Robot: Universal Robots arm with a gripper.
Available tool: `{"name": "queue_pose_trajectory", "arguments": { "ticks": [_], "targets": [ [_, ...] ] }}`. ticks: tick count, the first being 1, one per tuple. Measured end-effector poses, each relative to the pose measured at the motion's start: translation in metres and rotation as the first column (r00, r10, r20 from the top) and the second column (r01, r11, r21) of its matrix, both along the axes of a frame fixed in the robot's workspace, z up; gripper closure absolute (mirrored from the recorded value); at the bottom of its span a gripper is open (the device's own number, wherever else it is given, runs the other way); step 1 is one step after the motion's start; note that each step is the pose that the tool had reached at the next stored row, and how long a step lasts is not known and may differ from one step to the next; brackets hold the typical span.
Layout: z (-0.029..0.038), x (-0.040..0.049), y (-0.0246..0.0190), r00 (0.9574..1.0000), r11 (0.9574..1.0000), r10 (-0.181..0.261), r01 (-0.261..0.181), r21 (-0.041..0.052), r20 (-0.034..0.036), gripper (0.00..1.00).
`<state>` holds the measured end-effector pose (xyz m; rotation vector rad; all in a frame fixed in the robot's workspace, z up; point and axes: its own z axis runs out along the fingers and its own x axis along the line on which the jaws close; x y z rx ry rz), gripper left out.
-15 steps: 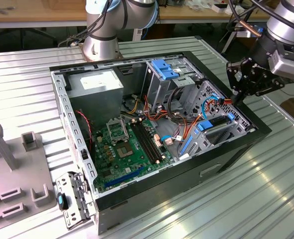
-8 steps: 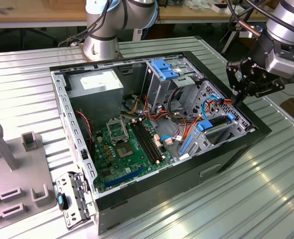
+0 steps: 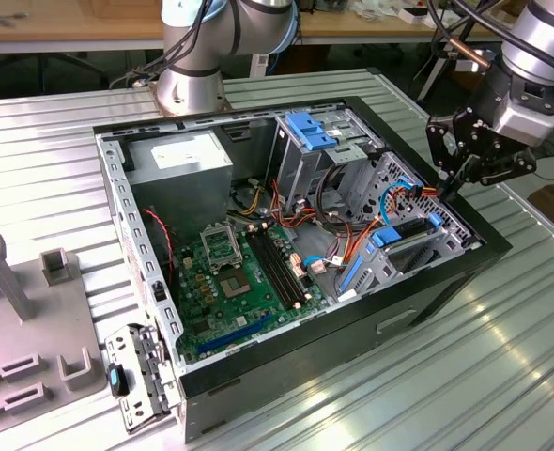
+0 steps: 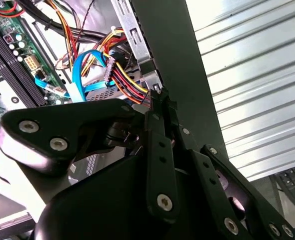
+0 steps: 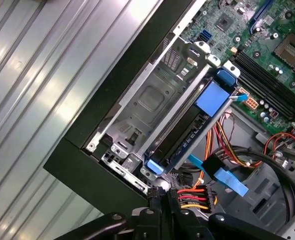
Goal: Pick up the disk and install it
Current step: 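Insert the first disk wire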
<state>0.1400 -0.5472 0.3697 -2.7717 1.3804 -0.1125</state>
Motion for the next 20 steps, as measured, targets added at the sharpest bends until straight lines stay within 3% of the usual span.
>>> {"name": "queue_pose_trajectory", "arguments": {
  "ticks": [4,9,15,18,20],
  "targets": [
    [-0.0001,-0.0008,0.0000,0.9998,0.9998,-0.019,0.019,0.0001,0.0010,0.83],
    [-0.0008,-0.0172,0.0000,0.9997,0.9997,-0.025,0.025,0.0000,0.0026,0.83],
    [-0.0012,-0.0240,-0.0001,0.9993,0.9993,-0.036,0.036,0.0001,0.0027,0.83],
    [-0.0021,-0.0240,0.0000,0.9972,0.9972,-0.074,0.074,0.0001,0.0027,0.83],
    [-0.0031,-0.0240,0.0000,0.9927,0.9927,-0.120,0.120,0.0000,0.0027,0.83]
  ]
}}
